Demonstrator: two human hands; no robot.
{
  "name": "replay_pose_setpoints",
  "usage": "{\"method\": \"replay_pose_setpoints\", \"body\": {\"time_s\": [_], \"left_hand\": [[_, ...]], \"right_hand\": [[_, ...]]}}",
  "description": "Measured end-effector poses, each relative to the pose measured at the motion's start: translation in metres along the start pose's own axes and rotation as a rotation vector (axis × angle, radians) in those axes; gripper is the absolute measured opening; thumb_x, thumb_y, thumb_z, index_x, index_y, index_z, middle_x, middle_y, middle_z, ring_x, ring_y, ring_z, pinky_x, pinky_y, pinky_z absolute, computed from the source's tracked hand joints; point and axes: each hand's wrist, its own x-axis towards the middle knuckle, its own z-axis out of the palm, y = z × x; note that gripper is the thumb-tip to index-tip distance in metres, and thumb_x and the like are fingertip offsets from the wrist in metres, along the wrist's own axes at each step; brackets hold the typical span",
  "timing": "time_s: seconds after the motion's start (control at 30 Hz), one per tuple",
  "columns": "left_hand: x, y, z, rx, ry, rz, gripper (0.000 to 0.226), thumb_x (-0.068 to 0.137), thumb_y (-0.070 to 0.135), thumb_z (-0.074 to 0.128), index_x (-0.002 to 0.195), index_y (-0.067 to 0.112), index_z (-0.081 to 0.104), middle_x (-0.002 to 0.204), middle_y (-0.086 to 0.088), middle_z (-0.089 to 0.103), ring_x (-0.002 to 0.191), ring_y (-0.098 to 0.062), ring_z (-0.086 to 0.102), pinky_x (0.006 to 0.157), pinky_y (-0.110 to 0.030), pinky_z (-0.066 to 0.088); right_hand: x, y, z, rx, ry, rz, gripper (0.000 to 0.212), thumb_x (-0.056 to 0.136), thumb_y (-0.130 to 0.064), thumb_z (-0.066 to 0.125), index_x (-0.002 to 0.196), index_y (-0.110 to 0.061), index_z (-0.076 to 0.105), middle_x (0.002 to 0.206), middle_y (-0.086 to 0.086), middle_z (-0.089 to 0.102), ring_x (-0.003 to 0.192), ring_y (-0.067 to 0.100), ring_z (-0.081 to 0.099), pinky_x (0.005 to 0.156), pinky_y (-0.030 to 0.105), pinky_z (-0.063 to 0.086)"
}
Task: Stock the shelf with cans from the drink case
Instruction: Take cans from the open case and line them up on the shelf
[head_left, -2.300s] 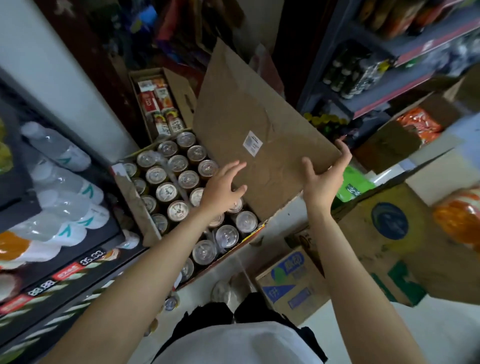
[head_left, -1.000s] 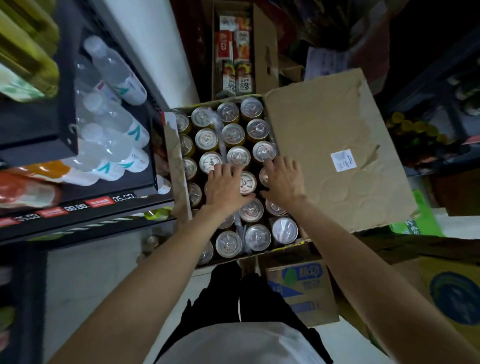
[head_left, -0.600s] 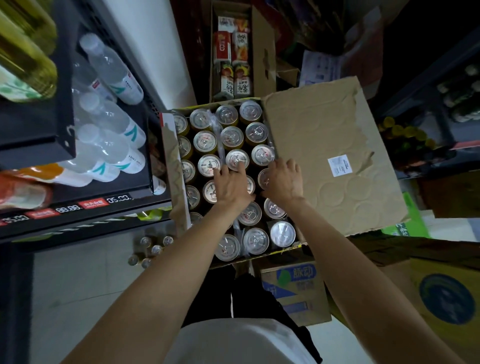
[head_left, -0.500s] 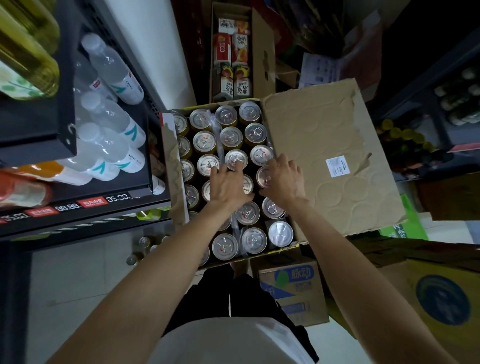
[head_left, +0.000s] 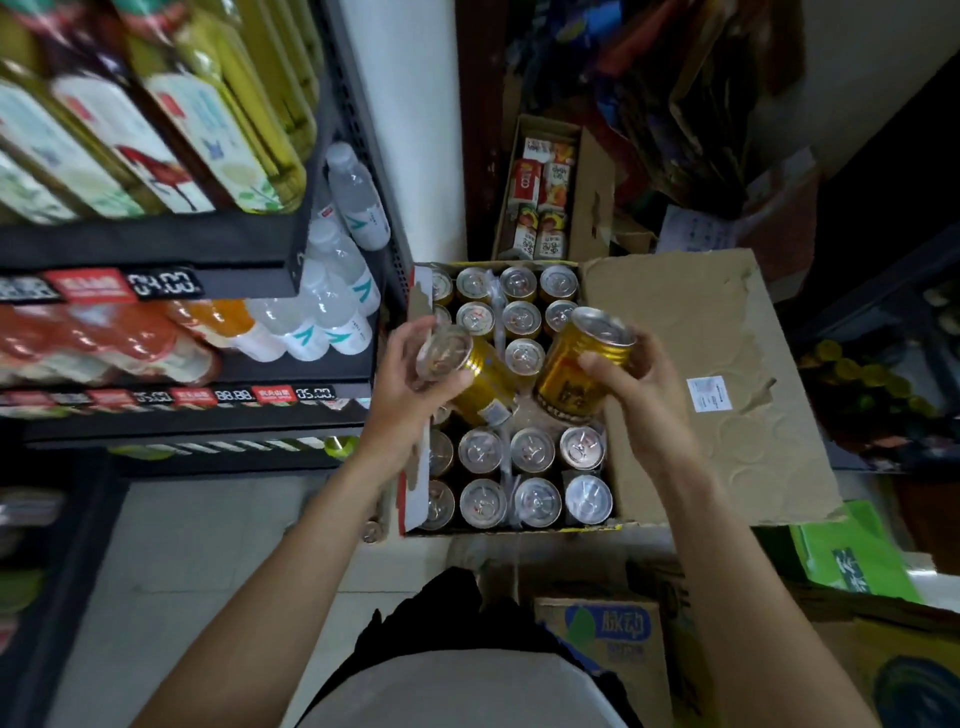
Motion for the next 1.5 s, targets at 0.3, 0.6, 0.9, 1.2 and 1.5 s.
{"method": "replay_pose_setpoints", "body": {"time_s": [0.3,0.6,0.9,1.2,1.5], "left_hand": [[-0.054,0.113,-0.065,-0.142,0.216,0.184,0.024,0.072,0.026,0.069,0.096,0.024,0.062,0.081,0.011,0.073,0.078,-0.003,0.068,0.073,-0.027,0.053],[-0.086,0.241,-0.187,0.151,0.494,0.491,0.005,0.09,0.033,0.056,0.085,0.034,0.056,0.078,0.023,0.065,0.067,0.016,0.06,0.073,-0.013,0.048],[-0.079,0.343,-0.334,0.133,0.421,0.798,0.017,0.082,0.033,0.059,0.099,0.03,0.059,0.081,0.02,0.07,0.08,0.003,0.065,0.072,-0.016,0.049],[-0.014,0.425,-0.451,0.349,0.38,0.846,0.034,0.087,0.03,0.065,0.118,0.019,0.056,0.096,0.014,0.062,0.079,0.012,0.06,0.07,-0.008,0.044],[0.052,0.454,-0.501,0.954,0.59,0.733,0.064,0.075,0.058,0.067,0.124,0.019,0.052,0.123,0.001,0.061,0.115,-0.018,0.055,0.095,-0.033,0.045]], "right_hand": [[-0.044,-0.091,0.109,-0.193,-0.419,-0.24,0.051,0.065,-0.032,0.081,0.11,-0.025,0.056,0.095,-0.009,0.066,0.089,0.008,0.065,0.079,0.025,0.056],[-0.072,-0.198,0.257,-0.193,-0.611,-0.511,0.039,0.066,-0.049,0.071,0.091,-0.02,0.064,0.086,-0.006,0.069,0.079,0.006,0.065,0.072,0.021,0.05],[-0.1,-0.27,0.423,-0.089,-0.537,-0.707,0.042,0.071,-0.05,0.07,0.098,-0.018,0.065,0.086,-0.007,0.071,0.081,0.009,0.069,0.077,0.032,0.055],[-0.062,-0.326,0.572,-0.196,-0.406,-0.755,0.054,0.074,-0.036,0.077,0.118,-0.014,0.055,0.115,0.002,0.063,0.101,0.015,0.063,0.071,0.024,0.047],[0.022,-0.371,0.647,-0.472,-0.22,-0.752,0.059,0.054,-0.046,0.082,0.099,-0.014,0.06,0.108,0.009,0.066,0.102,0.024,0.063,0.089,0.042,0.054]]}}
